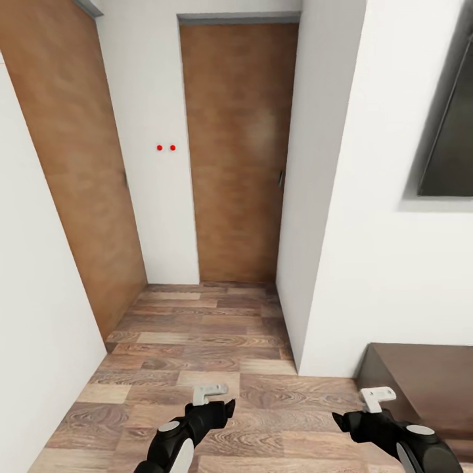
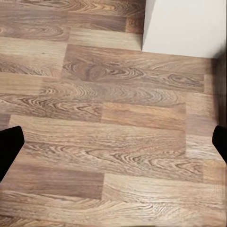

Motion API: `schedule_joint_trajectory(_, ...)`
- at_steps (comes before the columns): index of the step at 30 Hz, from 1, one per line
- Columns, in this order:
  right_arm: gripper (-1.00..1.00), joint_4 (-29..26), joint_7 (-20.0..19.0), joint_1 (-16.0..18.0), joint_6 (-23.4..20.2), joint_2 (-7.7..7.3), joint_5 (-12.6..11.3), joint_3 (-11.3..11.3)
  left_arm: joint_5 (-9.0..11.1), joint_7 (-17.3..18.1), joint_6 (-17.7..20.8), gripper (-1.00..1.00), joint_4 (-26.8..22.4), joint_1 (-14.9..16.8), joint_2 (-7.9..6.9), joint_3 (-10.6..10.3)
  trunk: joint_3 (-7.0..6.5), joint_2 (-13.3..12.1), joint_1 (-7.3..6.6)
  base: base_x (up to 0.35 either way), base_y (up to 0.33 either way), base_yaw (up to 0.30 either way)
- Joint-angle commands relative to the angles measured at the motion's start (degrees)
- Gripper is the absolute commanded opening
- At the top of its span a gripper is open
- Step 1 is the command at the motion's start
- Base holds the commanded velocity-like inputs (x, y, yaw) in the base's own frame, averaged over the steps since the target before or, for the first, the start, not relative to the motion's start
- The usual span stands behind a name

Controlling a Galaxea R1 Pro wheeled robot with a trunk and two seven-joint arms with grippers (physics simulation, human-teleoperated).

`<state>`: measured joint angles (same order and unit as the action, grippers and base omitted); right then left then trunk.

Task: In the bedroom, move the book from the bed onto either nightstand, and place the two sandals side by side next to the bed.

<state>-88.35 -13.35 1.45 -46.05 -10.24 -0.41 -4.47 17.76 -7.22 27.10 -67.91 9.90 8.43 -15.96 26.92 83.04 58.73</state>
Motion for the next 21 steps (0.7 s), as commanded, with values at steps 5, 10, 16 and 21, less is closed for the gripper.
schedule_joint_trajectory(5, 1.0, -0.2, -0.2, 0.0, -0.3, 0.02, 0.0, -0.6, 0.6, -0.5, 0.2, 1.0, -0.1, 0.0, -0.01, -0.1, 0.06, 0.0, 0.0, -0.002, 0.001, -0.268)
schedule_joint_trajectory(10, 1.0, -0.3, -0.2, 0.0, -0.3, 0.04, 0.0, -0.8, 0.6, -0.1, 0.2, 1.0, -0.1, 0.0, 0.0, -0.2, 0.06, 0.0, 0.0, -0.001, 0.0, -0.268)
schedule_joint_trajectory(16, 1.0, -0.3, -0.3, 0.0, -0.3, 0.04, 0.0, -0.8, 0.6, 0.0, 0.2, 1.0, -0.1, 0.0, -0.03, -0.2, 0.06, 0.0, 0.0, 0.0, 0.0, -0.268)
schedule_joint_trajectory(21, 1.0, -0.3, -0.3, 0.0, -0.3, 0.04, 0.0, -0.9, 0.6, 0.1, 0.2, 1.0, -0.1, 0.0, -0.04, -0.2, 0.06, 0.0, 0.0, 0.0, 0.0, -0.268)
